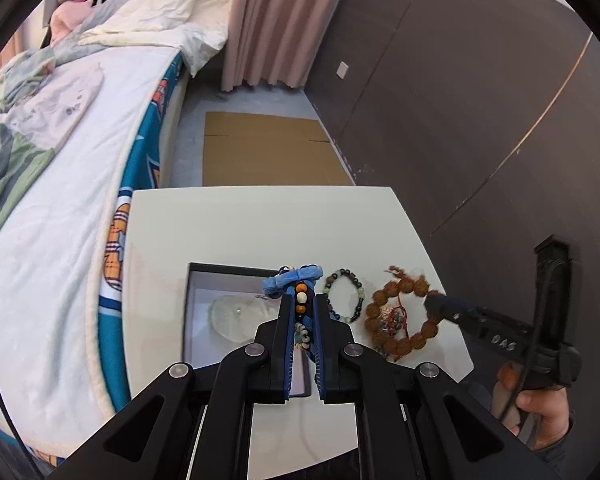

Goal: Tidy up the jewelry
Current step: 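Release the blue bracelet into the box with the left gripper while the right gripper adds brown beads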

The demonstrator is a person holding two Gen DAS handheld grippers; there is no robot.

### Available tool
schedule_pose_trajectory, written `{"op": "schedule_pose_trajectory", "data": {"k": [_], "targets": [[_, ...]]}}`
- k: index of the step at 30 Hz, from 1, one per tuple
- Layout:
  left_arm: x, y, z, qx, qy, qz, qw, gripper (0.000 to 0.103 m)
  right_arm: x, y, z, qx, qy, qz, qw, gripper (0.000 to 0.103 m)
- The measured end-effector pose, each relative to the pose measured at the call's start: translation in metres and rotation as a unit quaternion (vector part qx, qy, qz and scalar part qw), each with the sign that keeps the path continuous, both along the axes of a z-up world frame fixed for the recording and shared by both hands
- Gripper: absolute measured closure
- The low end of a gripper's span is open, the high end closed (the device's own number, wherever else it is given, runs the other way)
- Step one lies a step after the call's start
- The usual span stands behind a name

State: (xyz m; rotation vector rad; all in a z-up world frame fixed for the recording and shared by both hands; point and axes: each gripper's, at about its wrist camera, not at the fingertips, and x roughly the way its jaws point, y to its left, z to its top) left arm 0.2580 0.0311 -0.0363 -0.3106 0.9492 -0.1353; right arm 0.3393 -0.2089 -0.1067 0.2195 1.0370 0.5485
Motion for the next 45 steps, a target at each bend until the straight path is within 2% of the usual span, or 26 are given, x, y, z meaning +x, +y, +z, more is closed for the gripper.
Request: {"op": "schedule_pose_trajectory", "data": {"k": [5,9,12,13,14,15,16,17,19,29,36,38,39,40,45], "targets": [[-0.006,0.013,-0.002,-0.013,-0.004,0.007,0.9999,0.094,-0.010,0.016,0.025,0.005,-0.025,0.007,1.000,0.083],[0.003,0.016,-0.010,-0.039,-0.002,0.000,0.9992,0.094,-0.018,0.028,0.046,0.011,-0.041,0.012,0.999,0.083],[0.012,0.016,-0.018,-0.056,0.008,-0.004,0.9984,0.090,-0.022,0.031,0.058,0.009,-0.052,0.014,0.999,0.083],[0.014,0.015,-0.020,-0.059,0.017,-0.007,0.9981,0.085,-0.024,0.031,0.063,0.008,-0.054,0.013,0.998,0.083],[0.015,0.015,-0.023,-0.061,0.024,-0.008,0.9978,0.073,-0.027,0.030,0.065,0.007,-0.056,0.013,0.998,0.083],[0.015,0.016,-0.024,-0.065,0.026,-0.006,0.9976,0.065,-0.028,0.032,0.068,0.005,-0.057,0.014,0.998,0.083],[0.013,0.018,-0.022,-0.065,0.021,-0.002,0.9977,0.049,-0.029,0.034,0.070,0.003,-0.060,0.015,0.998,0.083],[0.011,0.020,-0.019,-0.064,0.013,0.002,0.9979,0.038,-0.029,0.035,0.072,0.002,-0.062,0.017,0.998,0.083],[0.007,0.024,-0.014,-0.057,0.001,0.008,0.9983,0.034,-0.031,0.040,0.076,0.002,-0.065,0.023,0.998,0.083],[-0.015,0.071,0.001,-0.045,-0.014,0.048,0.9977,0.034,-0.028,0.092,0.079,0.018,-0.069,0.075,0.995,0.083],[-0.030,0.098,0.009,-0.036,-0.021,0.081,0.9959,0.034,-0.024,0.133,0.064,0.050,-0.037,0.115,0.991,0.083],[-0.032,0.103,0.010,-0.037,-0.022,0.087,0.9953,0.034,-0.017,0.141,0.050,0.022,-0.020,0.107,0.994,0.082],[-0.033,0.105,0.010,-0.038,-0.023,0.090,0.9950,0.034,-0.013,0.143,0.041,0.001,-0.009,0.100,0.995,0.078],[-0.033,0.106,0.011,-0.038,-0.023,0.091,0.9949,0.034,-0.012,0.144,0.036,-0.011,-0.003,0.095,0.995,0.067],[-0.033,0.102,0.009,-0.036,-0.021,0.085,0.9955,0.034,-0.015,0.121,0.034,0.009,-0.006,0.069,0.998,0.043]]}}
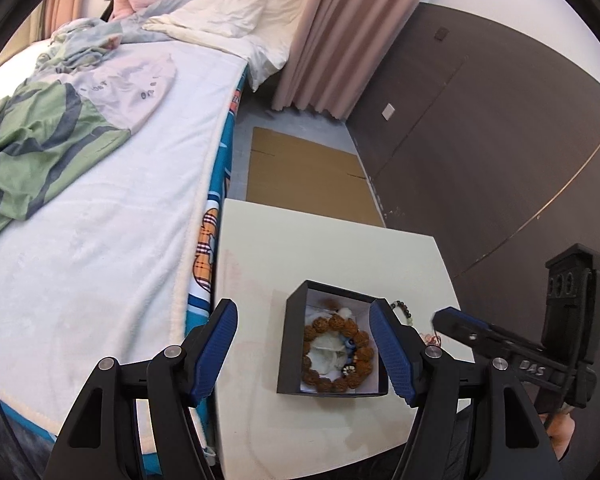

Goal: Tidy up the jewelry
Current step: 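Release the blue bracelet into the box with the left gripper while the right gripper adds brown beads, then grasp the red-string bracelet with silver charms using the left gripper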

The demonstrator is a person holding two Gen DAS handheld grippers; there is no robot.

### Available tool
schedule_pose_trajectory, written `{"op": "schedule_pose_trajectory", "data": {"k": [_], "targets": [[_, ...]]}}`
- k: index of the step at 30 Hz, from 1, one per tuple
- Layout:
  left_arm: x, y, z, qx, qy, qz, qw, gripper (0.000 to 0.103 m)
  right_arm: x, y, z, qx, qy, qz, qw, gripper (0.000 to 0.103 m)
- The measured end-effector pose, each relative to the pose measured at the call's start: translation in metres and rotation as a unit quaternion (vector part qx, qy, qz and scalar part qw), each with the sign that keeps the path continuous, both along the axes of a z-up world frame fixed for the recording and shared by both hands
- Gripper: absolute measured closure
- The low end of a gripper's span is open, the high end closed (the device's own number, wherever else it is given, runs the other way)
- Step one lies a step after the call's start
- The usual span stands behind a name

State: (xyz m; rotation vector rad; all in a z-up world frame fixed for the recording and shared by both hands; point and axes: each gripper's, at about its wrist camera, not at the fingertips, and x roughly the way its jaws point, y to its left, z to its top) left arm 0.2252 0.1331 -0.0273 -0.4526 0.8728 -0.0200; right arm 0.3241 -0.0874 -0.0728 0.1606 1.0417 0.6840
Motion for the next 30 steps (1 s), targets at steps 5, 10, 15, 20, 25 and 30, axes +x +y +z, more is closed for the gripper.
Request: {"op": "schedule_pose_trajectory", "data": {"k": [5,10,15,20,25,30], "targets": [[0.006,-0.018,0.002,0.003,-0.002,-0.016,0.9999,0.034,-0.003,-0.030,0.004,-0.008,-0.008,-0.023,1.000,0.041],[0.010,-0.041,0.006,0.015,-0.004,-0.039,0.9991,0.034,-0.009,-0.055,0.012,-0.007,-0.024,-0.044,0.999,0.024],[0.015,-0.068,0.011,0.022,-0.008,-0.069,0.9974,0.034,-0.012,-0.088,0.019,0.001,-0.025,-0.078,0.997,0.023],[0.021,-0.096,0.010,0.027,-0.013,-0.096,0.9949,0.034,-0.016,-0.118,0.020,-0.002,-0.027,-0.102,0.994,0.023],[0.030,-0.127,0.003,0.037,-0.006,-0.128,0.9910,0.034,-0.015,-0.142,0.007,-0.005,-0.015,-0.122,0.992,0.023],[0.041,-0.158,-0.010,0.041,0.011,-0.167,0.9851,0.034,-0.017,-0.166,-0.010,0.001,0.000,-0.142,0.990,0.023]]}}
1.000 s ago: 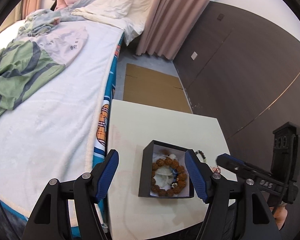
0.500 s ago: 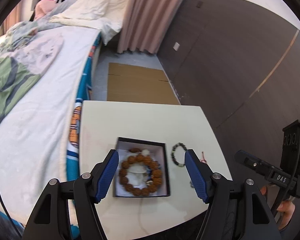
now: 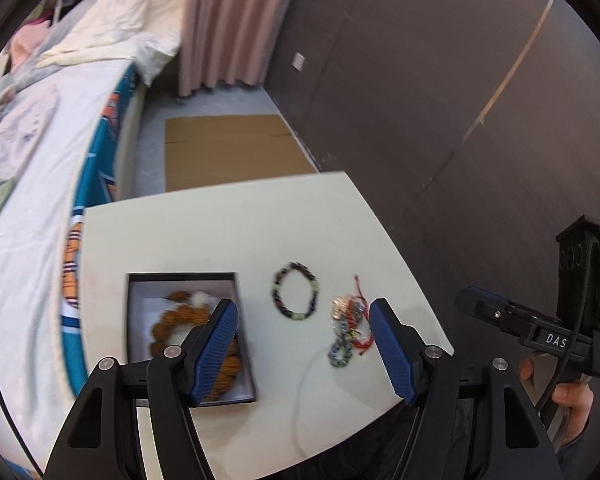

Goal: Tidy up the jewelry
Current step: 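Grasp the red-string bracelet with silver charms using the left gripper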

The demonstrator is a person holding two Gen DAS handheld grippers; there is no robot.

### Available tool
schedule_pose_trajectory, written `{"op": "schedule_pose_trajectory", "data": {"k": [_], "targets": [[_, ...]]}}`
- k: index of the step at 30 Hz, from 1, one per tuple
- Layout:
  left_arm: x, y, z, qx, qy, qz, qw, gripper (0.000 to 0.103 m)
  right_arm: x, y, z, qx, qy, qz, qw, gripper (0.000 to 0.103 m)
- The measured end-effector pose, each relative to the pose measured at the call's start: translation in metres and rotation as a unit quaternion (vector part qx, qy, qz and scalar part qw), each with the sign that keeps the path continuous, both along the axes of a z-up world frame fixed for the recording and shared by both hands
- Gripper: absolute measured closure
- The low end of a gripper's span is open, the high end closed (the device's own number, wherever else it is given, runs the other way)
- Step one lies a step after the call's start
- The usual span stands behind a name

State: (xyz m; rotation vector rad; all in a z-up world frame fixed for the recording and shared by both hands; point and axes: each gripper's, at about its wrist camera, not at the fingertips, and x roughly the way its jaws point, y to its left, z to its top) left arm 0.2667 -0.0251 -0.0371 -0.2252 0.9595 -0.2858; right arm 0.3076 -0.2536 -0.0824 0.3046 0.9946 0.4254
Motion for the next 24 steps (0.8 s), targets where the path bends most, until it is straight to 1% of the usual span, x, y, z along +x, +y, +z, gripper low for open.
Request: {"op": "schedule_pose_trajectory", "data": {"k": [4,6,8,12,13,14,16,18,20,24], "targets": [[0.007,-0.021,-0.007,0.009,0.005,-0.022,0.9997,0.034,-0.002,-0.019,-0.010,0.007,0.006,-0.014,1.000,0.023],[0.012,-0.034,-0.010,0.022,0.007,-0.034,0.9992,0.035,-0.003,-0.026,-0.014,0.011,0.009,-0.022,1.000,0.023],[0.016,-0.046,-0.014,0.035,0.013,-0.048,0.9981,0.041,-0.003,-0.036,-0.020,0.015,0.014,-0.030,0.999,0.023],[0.025,-0.066,-0.020,0.051,0.023,-0.072,0.9959,0.046,-0.002,-0.052,-0.034,0.029,0.029,-0.042,0.998,0.023],[0.028,-0.071,-0.023,0.058,0.029,-0.076,0.9950,0.049,-0.003,-0.054,-0.036,0.031,0.031,-0.044,0.998,0.023],[0.031,-0.075,-0.025,0.062,0.035,-0.079,0.9944,0.053,-0.002,-0.057,-0.039,0.033,0.033,-0.046,0.998,0.023],[0.036,-0.081,-0.031,0.059,0.047,-0.085,0.9935,0.054,-0.002,-0.059,-0.043,0.037,0.036,-0.048,0.998,0.023],[0.042,-0.088,-0.039,0.068,0.061,-0.088,0.9919,0.056,-0.001,-0.062,-0.047,0.039,0.038,-0.050,0.997,0.023],[0.047,-0.093,-0.046,0.071,0.073,-0.092,0.9906,0.060,-0.001,-0.065,-0.052,0.041,0.041,-0.051,0.997,0.023],[0.057,-0.099,-0.062,0.082,0.097,-0.091,0.9877,0.066,0.000,-0.071,-0.062,0.047,0.049,-0.055,0.996,0.023]]}}
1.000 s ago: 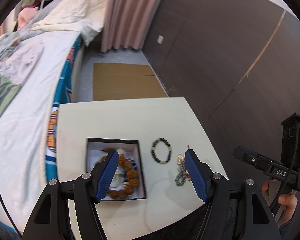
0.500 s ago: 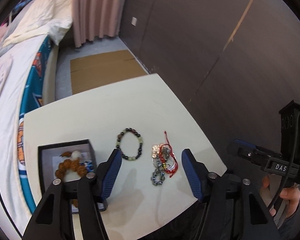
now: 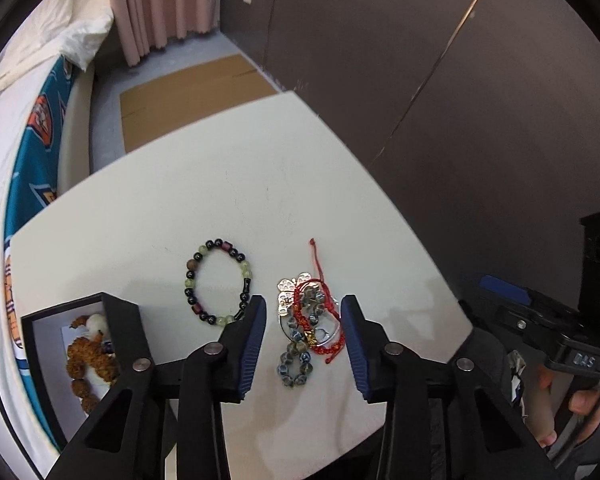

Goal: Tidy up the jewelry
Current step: 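Grasp the red-string bracelet with silver charms using the left gripper, then carry the red-string bracelet into the box with the left gripper while the right gripper grasps the grey bead bracelet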

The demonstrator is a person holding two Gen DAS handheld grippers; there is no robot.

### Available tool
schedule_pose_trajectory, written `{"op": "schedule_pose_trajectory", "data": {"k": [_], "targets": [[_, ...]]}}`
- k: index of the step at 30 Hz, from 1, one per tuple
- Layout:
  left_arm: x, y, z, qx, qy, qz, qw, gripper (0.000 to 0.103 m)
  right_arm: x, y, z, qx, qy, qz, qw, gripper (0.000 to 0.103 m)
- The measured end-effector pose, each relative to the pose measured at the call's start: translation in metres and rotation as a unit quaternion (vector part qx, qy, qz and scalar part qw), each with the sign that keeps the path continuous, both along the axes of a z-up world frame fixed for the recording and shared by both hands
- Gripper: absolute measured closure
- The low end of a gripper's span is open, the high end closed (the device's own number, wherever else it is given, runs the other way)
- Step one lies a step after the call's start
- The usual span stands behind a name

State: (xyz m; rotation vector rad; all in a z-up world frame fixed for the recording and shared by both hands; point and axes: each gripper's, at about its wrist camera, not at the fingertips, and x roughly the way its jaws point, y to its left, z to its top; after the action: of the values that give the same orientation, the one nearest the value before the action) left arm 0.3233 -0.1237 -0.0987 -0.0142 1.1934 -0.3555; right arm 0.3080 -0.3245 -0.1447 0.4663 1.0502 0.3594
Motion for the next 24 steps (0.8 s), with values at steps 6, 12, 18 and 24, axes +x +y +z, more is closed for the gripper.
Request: {"op": "schedule_pose_trajectory", "data": {"k": [6,12,18,24], "targets": [[0.012,-0.003,-0.019,0.001,0.027,0.006,0.9996,0.069,0.001,-0.005,-0.012,0.007,0.011,0.004,1.000,0.023],[0.024,-0.008,-0.034,0.001,0.047,0.006,0.9989,0.075,0.004,-0.007,-0.016,0.008,0.014,0.007,1.000,0.023],[0.025,-0.014,-0.045,0.005,0.055,0.004,0.9985,0.085,0.006,-0.008,-0.015,0.006,0.017,0.007,1.000,0.023],[0.018,-0.008,-0.029,-0.013,0.035,0.008,0.9993,0.096,0.006,0.001,-0.011,0.003,0.017,0.013,1.000,0.023]]}}
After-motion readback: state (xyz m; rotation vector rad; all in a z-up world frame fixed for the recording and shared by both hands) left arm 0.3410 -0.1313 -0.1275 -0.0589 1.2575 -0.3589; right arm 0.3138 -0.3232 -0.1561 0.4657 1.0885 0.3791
